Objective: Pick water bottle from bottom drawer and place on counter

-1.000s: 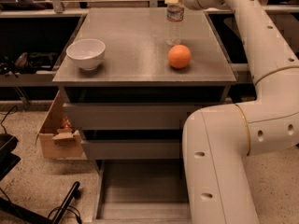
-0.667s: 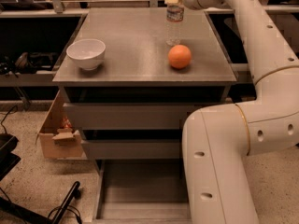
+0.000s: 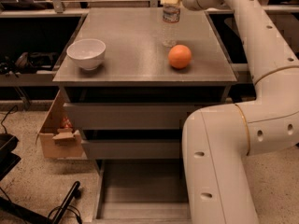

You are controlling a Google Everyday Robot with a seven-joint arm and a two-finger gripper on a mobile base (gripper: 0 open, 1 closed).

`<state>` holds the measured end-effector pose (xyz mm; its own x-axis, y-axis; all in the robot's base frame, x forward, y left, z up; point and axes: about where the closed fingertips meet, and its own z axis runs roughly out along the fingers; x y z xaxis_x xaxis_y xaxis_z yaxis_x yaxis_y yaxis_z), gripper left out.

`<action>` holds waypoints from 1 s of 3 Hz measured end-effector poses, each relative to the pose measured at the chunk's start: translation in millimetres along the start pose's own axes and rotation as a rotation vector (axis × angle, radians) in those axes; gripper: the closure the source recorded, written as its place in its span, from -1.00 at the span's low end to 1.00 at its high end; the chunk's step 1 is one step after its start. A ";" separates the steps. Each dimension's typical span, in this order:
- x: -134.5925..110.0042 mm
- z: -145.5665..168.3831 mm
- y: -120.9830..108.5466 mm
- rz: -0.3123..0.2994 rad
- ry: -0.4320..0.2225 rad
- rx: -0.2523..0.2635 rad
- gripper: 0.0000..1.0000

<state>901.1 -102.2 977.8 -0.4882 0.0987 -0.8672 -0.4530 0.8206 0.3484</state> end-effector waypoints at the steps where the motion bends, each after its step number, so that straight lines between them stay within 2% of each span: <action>1: 0.0 0.0 0.0 0.000 0.000 0.000 -0.90; 2: -1.7 -1.0 1.6 -0.004 -0.003 -0.003 -1.00; 3: -55.0 -60.9 1.3 -0.066 -0.125 0.025 -1.00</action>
Offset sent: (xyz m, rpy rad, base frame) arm -0.0113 -0.0022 0.0126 -0.0003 -0.0303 0.0057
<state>882.0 -140.9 1047.6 -0.3610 0.1122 -0.9258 -0.4616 0.8411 0.2819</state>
